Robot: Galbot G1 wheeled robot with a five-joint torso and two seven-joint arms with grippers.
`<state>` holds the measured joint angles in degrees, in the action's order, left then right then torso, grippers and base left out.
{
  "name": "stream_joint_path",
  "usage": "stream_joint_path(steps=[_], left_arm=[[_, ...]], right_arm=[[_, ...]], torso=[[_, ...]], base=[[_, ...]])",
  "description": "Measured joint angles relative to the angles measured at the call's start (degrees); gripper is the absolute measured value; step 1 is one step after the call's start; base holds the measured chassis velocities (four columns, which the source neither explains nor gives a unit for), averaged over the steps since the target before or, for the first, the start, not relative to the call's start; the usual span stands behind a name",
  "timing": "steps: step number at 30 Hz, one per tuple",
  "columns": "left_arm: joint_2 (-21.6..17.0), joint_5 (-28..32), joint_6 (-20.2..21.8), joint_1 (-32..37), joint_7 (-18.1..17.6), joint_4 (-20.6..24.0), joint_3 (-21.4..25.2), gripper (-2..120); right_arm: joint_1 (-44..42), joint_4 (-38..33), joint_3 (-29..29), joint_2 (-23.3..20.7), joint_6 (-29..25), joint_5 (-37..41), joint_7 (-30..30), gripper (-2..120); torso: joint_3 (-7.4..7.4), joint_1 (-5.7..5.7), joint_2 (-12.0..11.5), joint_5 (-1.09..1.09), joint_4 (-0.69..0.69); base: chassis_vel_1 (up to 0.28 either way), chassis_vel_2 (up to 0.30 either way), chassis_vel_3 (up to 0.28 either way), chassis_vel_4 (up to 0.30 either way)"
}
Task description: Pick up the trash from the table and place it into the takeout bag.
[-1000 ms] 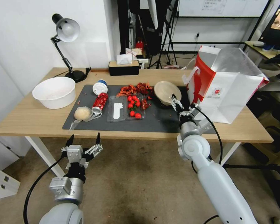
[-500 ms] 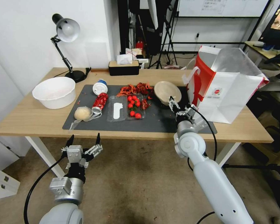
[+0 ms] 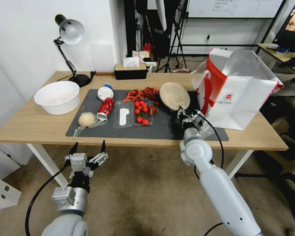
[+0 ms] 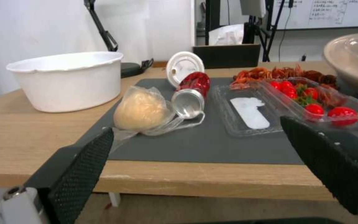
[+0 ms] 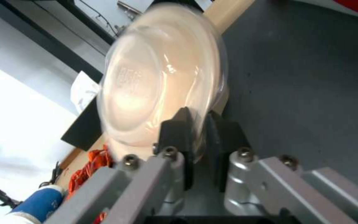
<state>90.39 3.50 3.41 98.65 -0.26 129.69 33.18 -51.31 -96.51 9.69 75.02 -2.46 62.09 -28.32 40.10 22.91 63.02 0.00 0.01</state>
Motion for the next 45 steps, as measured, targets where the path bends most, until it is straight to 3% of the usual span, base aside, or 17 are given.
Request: stream_joint_path(steps=[14, 30, 34, 45], left_arm=[[0.1, 0.0, -0.2, 0.0, 0.0, -0.2, 0.0, 100], [0.4, -0.3, -0.4, 0.3, 0.0, 0.4, -0.4, 100], [0.4, -0.3, -0.4, 0.5, 0.0, 0.6, -0.3, 100], [0.7, -0.8, -0.7, 0.7, 0.0, 0.7, -0.5, 100]], right_arm=[[-1.2, -2.7, 1.1, -1.0, -1.0, -1.5, 1.5, 0], [-2.0, -12.0, 5.1, -5.8, -4.6, -3.1, 19.1, 0], [-1.1, -13.1, 7.0, -6.4, -5.3, -5.6, 20.9, 0], [3.3, -15.3, 13.2, -9.6, -7.0, -8.1, 20.8, 0]], torso=[[0.01, 0.01, 0.0, 0.01, -0.03], [0.0, 0.01, 0.0, 0.01, -0.02], [0.0, 0.01, 0.0, 0.01, -0.01], [0.0, 0.0, 0.0, 0.01, -0.01]], base=[[0.0, 0.0, 0.0, 0.0], [0.0, 0.0, 0.0, 0.0], [0.0, 0.0, 0.0, 0.0], [0.0, 0.0, 0.0, 0.0]])
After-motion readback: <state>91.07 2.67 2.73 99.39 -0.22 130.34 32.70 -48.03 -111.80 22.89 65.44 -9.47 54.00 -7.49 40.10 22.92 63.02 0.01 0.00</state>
